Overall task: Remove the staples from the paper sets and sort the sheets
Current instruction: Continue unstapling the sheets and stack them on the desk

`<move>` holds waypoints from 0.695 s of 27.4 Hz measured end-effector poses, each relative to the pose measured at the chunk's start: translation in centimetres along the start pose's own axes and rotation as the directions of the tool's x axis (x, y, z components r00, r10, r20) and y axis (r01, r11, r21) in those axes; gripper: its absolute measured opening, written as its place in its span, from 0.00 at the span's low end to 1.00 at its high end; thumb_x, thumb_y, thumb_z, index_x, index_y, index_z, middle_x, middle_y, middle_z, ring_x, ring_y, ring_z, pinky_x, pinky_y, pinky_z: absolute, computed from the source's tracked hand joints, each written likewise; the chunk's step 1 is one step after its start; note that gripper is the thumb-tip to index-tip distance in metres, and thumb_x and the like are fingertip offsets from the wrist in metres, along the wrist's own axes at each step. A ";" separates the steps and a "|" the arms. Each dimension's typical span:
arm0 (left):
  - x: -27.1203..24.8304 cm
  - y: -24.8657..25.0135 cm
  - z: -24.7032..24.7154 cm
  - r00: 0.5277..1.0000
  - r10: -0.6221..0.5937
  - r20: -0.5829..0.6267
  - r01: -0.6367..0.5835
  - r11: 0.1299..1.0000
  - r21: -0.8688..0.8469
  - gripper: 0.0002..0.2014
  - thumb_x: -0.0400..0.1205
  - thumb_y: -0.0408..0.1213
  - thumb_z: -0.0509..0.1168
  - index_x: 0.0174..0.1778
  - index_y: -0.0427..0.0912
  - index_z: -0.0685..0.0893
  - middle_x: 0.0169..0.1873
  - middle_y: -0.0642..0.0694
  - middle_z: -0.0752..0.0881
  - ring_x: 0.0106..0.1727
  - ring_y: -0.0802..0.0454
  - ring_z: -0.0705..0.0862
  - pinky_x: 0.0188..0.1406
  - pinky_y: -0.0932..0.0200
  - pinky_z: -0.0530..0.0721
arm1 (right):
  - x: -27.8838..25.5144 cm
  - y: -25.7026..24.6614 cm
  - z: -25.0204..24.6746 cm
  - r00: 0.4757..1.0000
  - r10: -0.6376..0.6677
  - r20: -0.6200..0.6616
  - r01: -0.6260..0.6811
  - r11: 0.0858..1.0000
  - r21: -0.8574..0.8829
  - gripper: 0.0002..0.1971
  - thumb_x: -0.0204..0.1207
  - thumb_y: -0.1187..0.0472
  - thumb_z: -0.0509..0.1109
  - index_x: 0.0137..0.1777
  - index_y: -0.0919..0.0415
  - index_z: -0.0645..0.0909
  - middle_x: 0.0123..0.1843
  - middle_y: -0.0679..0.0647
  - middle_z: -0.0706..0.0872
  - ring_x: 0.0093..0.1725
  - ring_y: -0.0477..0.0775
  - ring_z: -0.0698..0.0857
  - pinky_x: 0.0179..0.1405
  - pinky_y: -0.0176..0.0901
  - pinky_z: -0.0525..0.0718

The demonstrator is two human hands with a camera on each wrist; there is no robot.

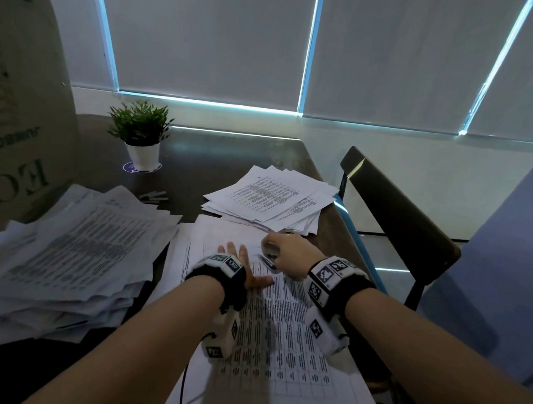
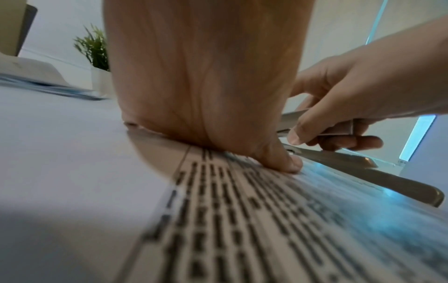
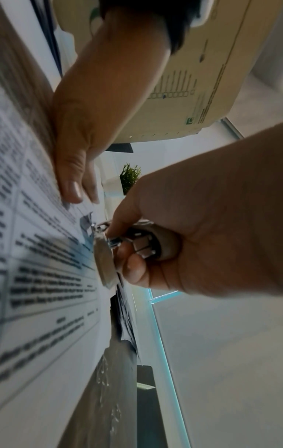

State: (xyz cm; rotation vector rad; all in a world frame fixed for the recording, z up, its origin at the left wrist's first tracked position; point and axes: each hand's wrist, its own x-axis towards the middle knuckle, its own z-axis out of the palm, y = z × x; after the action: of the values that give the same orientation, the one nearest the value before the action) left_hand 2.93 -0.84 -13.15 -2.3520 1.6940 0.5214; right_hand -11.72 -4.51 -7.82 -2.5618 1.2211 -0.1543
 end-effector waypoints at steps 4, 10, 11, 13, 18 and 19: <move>0.1 0.0 0.2 1.000 0.004 -0.010 -0.004 1.000 -0.006 0.58 0.70 0.79 0.51 0.83 0.44 0.33 0.82 0.38 0.34 0.83 0.35 0.38 0.80 0.37 0.45 | 0.1 -0.6 0.1 1.000 -0.021 0.009 0.021 1.000 0.001 0.18 0.78 0.66 0.66 0.68 0.57 0.77 0.63 0.57 0.85 0.62 0.59 0.82 0.61 0.55 0.82; 0.3 0.0 0.1 1.000 0.005 -0.008 -0.005 1.000 -0.006 0.59 0.69 0.79 0.53 0.83 0.45 0.34 0.83 0.38 0.34 0.83 0.35 0.39 0.80 0.38 0.45 | -0.3 -0.5 -0.2 0.998 -0.035 0.043 0.037 0.998 -0.048 0.15 0.79 0.63 0.65 0.66 0.59 0.77 0.62 0.58 0.83 0.61 0.60 0.82 0.59 0.54 0.82; 0.3 0.0 0.1 1.000 0.003 -0.009 -0.003 1.000 -0.005 0.59 0.69 0.80 0.53 0.83 0.45 0.35 0.83 0.38 0.35 0.84 0.35 0.39 0.80 0.38 0.46 | -0.3 -0.6 -0.2 0.999 -0.037 0.040 0.039 0.998 -0.054 0.15 0.80 0.63 0.65 0.66 0.60 0.77 0.63 0.59 0.83 0.62 0.60 0.81 0.59 0.54 0.81; 0.4 0.0 0.1 1.000 0.000 -0.019 0.000 1.000 0.004 0.59 0.68 0.80 0.53 0.83 0.45 0.35 0.83 0.38 0.35 0.84 0.35 0.40 0.81 0.38 0.46 | -0.5 -1.0 -0.2 0.999 -0.027 0.033 0.029 0.998 -0.062 0.16 0.80 0.63 0.65 0.67 0.61 0.76 0.63 0.61 0.81 0.61 0.63 0.81 0.58 0.54 0.81; 0.1 0.3 -0.1 0.999 -0.014 -0.031 0.015 0.999 0.040 0.58 0.70 0.79 0.53 0.83 0.43 0.36 0.83 0.37 0.38 0.84 0.35 0.42 0.80 0.37 0.47 | -0.9 -2.6 0.8 0.997 0.075 0.002 -0.074 0.992 -0.101 0.19 0.85 0.63 0.59 0.76 0.57 0.69 0.55 0.63 0.78 0.52 0.65 0.80 0.43 0.50 0.77; -0.1 0.4 -0.2 0.999 -0.014 -0.037 0.016 0.999 0.049 0.58 0.70 0.78 0.53 0.84 0.43 0.36 0.83 0.37 0.38 0.84 0.34 0.43 0.80 0.37 0.48 | -0.7 -2.6 1.1 0.998 0.066 0.009 -0.065 0.993 -0.102 0.22 0.86 0.63 0.57 0.79 0.56 0.67 0.60 0.64 0.80 0.57 0.65 0.81 0.44 0.49 0.75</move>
State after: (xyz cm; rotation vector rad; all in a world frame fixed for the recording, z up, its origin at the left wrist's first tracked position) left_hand 2.55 -0.94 -12.92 -2.3524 1.6834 0.4314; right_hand -9.96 -2.15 -8.06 -2.6000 1.3390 -0.0629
